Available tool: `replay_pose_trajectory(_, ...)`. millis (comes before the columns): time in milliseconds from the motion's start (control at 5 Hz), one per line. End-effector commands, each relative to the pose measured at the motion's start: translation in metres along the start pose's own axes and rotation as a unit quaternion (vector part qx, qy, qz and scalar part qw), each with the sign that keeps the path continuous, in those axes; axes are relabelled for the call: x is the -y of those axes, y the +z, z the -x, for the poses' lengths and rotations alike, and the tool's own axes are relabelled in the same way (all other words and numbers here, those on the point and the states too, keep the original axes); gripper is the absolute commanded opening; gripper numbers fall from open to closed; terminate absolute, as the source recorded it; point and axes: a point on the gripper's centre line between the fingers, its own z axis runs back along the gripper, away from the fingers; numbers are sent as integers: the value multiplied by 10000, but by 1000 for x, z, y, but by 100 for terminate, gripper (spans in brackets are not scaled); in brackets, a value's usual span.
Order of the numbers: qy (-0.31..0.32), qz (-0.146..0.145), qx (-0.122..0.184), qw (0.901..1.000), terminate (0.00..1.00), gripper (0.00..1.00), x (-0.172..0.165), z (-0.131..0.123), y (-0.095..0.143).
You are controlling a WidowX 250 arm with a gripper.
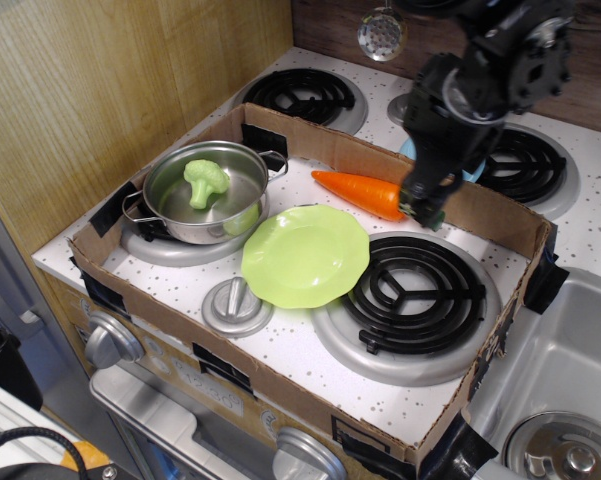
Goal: Take carrot off plate
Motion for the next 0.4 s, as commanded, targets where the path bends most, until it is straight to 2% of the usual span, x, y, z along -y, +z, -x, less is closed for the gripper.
replay_pose_trajectory(0, 33, 305, -8, 9995, 0, 100, 17, -18, 19)
replay_pose_trajectory(200, 33, 305, -8, 9995, 100, 100, 17, -18, 19)
